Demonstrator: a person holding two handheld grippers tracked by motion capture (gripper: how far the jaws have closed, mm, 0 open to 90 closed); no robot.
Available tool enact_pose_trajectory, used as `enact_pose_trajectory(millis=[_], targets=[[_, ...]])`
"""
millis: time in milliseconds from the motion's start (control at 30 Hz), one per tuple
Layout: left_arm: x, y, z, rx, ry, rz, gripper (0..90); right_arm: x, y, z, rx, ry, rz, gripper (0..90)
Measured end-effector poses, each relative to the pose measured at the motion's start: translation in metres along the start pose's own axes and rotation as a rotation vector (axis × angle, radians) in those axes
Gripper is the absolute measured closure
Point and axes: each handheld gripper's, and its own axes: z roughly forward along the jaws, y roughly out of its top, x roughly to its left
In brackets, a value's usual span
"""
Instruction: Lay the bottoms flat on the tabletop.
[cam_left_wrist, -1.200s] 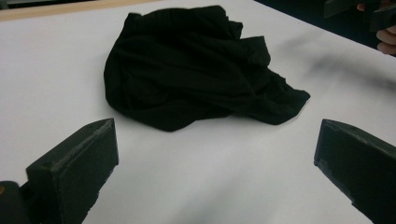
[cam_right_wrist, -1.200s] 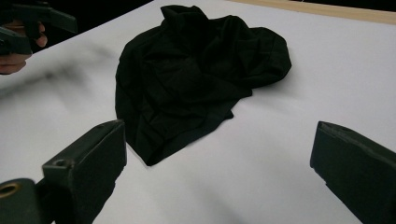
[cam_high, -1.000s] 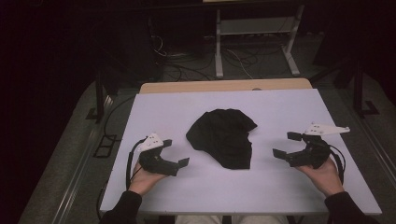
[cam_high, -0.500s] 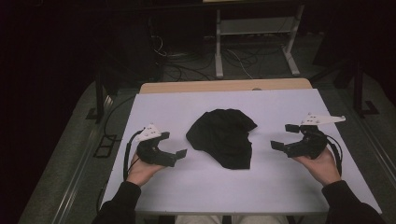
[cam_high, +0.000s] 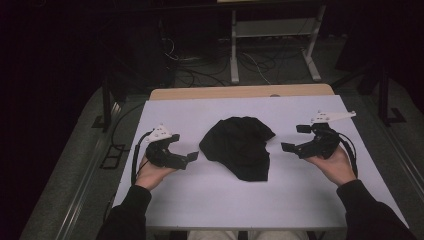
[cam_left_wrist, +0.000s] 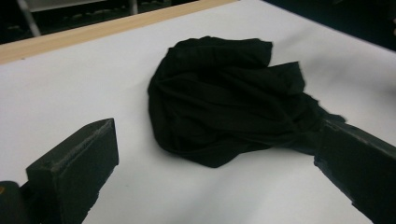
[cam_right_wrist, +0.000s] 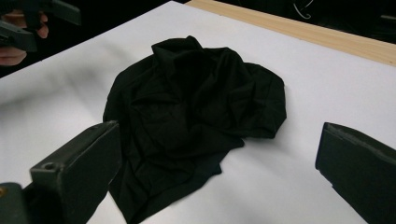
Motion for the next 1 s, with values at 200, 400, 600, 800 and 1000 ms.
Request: enact_pose_trajectory(millis=[200, 400, 600, 800, 1000], targets=[[0.008, 0.003, 0.010, 0.003, 0.009, -0.008, 0.0, -0.002, 0.006, 0.013, 0.010, 0.008, -0.003, 0.4], [0.017, 0.002, 0.020, 0.017, 0.007, -0.042, 0.0, -0.002, 0.014, 0.026, 0.011, 0.021, -0.004, 0.4], [0.026, -0.001, 0.029, 0.025, 0.007, -0.084, 0.0, -0.003, 0.022, 0.039, 0.015, 0.040, -0.001, 0.5], [0.032, -0.003, 0.039, 0.021, 0.025, -0.103, 0.0, -0.002, 0.027, 0.052, 0.019, 0.056, -0.005, 0.6], [0.041, -0.011, 0.050, 0.057, 0.035, -0.117, 0.0, 0.000, 0.031, 0.067, 0.038, 0.063, -0.005, 0.6]])
